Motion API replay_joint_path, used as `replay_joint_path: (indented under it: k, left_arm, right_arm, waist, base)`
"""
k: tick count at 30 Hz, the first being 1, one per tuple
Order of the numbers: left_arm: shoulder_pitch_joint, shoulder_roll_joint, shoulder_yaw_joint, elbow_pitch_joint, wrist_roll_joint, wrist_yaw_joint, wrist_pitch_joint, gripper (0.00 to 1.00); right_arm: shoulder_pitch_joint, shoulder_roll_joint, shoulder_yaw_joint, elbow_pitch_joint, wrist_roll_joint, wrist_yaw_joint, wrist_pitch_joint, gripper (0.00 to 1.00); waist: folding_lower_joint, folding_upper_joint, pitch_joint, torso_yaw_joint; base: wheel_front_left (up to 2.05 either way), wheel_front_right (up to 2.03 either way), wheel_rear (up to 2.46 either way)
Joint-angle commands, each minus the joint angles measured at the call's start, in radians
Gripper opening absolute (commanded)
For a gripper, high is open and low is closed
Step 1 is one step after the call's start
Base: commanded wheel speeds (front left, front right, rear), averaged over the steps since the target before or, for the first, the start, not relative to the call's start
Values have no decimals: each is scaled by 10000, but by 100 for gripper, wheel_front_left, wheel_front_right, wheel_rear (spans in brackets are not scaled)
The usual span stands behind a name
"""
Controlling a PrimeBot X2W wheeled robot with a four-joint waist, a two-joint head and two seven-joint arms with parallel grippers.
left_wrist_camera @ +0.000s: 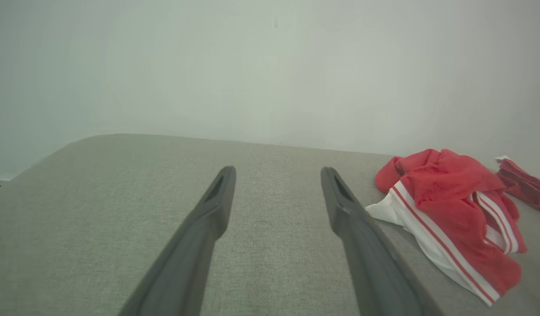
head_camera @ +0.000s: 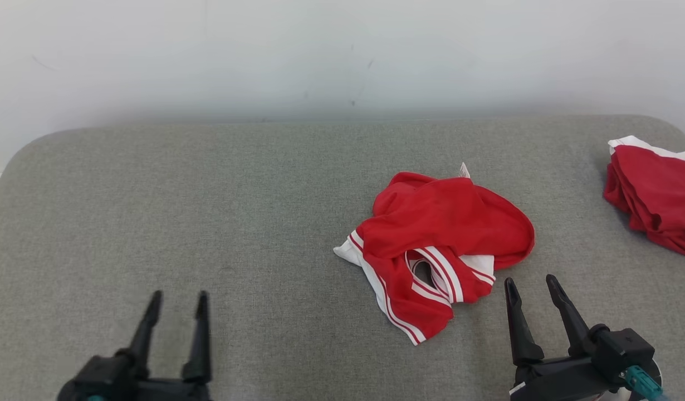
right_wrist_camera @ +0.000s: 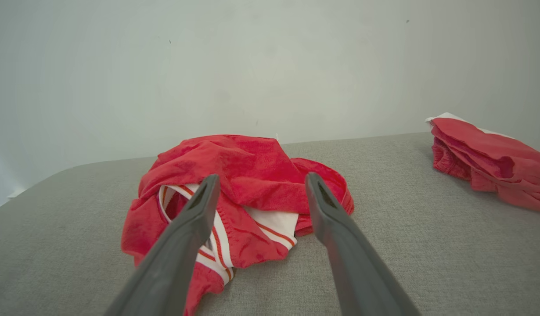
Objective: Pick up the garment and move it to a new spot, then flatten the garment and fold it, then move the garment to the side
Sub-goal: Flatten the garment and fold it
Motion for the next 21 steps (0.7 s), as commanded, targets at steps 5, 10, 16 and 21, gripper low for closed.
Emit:
replay_joint_path:
  k: [5,10,16,21]
  left_arm:
    - [-606,-159,-1135,445,178,-221,-2,100]
    - [-1282,-255,-2478,1128,148,-305,-2,100]
    - [-1990,-205,-3754,2244,4,-297,-2,100]
    - [-2384,-54,-4441,2964,-194,-300,-2,100]
  right_arm:
    - [-131,-47,66,59,8,-29,-18,100]
    - [-339,-50,131,83,17,-29,-47,100]
    - [-591,64,132,185,57,-29,-129,100]
    - [-643,145,5,269,88,-29,-215,100]
  waist:
    - [0,-1,142,-162]
    - [0,-1,412,-584]
    - [0,-1,905,-1577]
    - [0,-1,1219,-2261]
  base:
    - [0,0,0]
    - [0,0,0]
    - [0,0,0]
    - [0,0,0]
